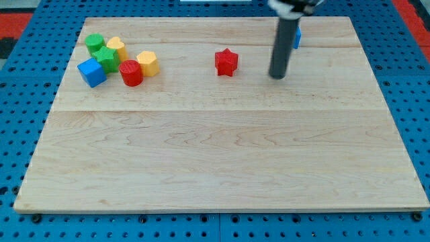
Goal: Place your arm at the right of the red star
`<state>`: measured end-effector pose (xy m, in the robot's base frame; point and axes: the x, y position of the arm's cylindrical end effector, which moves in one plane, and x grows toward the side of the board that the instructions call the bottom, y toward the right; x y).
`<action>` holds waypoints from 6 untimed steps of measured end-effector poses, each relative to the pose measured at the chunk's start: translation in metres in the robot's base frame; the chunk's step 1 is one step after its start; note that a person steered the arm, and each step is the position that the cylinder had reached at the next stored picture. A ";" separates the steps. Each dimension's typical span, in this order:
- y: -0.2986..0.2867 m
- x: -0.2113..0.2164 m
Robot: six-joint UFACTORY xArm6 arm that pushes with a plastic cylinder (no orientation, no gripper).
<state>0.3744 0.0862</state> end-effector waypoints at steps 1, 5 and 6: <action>0.068 -0.032; 0.014 -0.043; 0.010 -0.043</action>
